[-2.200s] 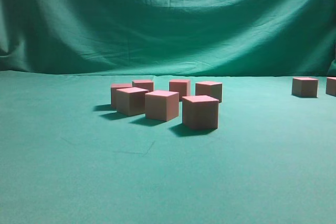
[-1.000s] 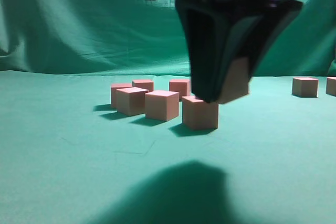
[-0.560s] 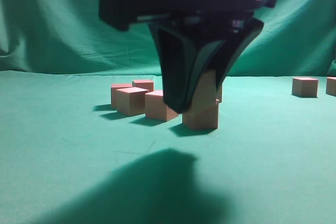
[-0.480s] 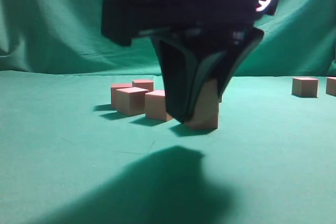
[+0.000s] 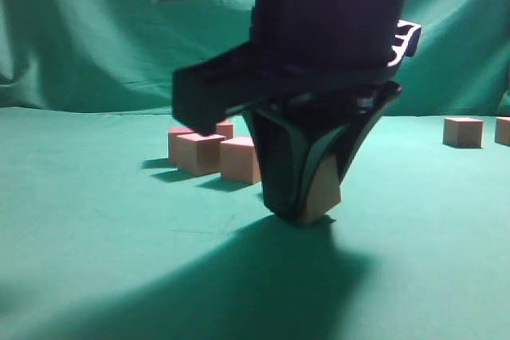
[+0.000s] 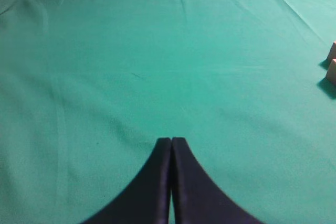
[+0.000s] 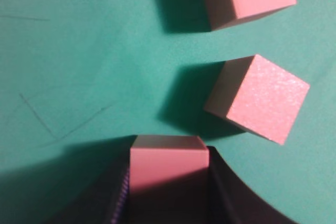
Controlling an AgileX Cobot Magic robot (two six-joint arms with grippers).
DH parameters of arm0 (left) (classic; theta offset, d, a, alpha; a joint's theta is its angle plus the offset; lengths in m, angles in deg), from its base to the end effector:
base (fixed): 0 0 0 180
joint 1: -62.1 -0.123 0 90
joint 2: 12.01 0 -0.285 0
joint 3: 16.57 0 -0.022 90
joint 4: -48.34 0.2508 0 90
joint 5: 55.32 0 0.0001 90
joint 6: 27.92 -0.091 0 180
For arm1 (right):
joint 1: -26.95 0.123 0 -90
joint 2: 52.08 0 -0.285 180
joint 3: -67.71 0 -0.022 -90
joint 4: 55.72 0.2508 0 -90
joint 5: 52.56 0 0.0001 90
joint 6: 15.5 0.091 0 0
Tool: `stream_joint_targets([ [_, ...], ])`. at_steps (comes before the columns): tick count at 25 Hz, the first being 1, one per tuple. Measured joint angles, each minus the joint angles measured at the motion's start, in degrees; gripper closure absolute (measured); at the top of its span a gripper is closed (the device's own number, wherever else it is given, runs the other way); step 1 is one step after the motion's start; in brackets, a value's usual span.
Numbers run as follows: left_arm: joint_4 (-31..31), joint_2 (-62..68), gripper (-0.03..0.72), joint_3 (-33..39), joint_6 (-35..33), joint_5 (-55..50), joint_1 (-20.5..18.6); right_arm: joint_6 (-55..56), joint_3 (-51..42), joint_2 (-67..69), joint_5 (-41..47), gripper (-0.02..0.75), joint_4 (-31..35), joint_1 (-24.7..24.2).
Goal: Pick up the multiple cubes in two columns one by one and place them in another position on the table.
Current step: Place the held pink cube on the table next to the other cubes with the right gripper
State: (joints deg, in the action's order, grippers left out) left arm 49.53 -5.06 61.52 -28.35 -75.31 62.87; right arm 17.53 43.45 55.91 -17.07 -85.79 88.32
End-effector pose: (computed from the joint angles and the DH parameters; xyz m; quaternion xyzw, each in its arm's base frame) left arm 0.0529 -0.0001 0.1774 0.0139 0.7934 0.0070 0.6085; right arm 0.1730 0.2616 0.1580 -0.4231 0.8836 -0.0414 0.1965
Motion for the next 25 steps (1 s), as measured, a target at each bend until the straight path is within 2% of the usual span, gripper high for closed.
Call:
stream_joint_targets([
  [21, 0.00, 0.00, 0.688, 0.00, 0.00, 0.00, 0.00, 0.17, 0.41, 1.21, -1.55, 0.478, -1.02, -0.99],
  [25, 0.00, 0.00, 0.688, 0.00, 0.00, 0.00, 0.00, 0.17, 0.50, 1.21, -1.31, 0.323, -0.68, -1.26],
])
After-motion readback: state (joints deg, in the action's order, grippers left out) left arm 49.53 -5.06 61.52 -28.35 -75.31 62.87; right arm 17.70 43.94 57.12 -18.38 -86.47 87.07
